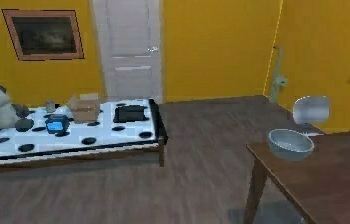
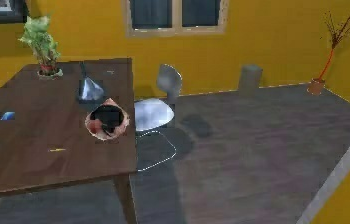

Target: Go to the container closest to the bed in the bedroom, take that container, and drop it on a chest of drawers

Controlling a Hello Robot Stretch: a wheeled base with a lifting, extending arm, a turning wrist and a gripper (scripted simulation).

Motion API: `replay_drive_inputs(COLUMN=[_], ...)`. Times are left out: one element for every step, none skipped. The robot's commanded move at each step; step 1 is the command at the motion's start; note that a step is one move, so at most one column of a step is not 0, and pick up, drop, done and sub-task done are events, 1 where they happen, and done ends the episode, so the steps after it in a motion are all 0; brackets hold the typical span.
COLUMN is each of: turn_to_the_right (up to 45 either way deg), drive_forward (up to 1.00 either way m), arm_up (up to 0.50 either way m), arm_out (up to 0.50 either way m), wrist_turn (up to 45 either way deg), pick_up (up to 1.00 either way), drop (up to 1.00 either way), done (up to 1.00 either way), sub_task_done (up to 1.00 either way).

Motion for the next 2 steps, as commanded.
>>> replay_drive_inputs(turn_to_the_right=[0.0, -9.0], drive_forward=[0.90, 0.00], arm_up=[0.00, 0.00], arm_out=[0.00, 0.00], wrist_turn=[0.0, 0.0], pick_up=[0.00, 0.00], drop=[0.00, 0.00], done=[0.00, 0.00], sub_task_done=[0.00, 0.00])
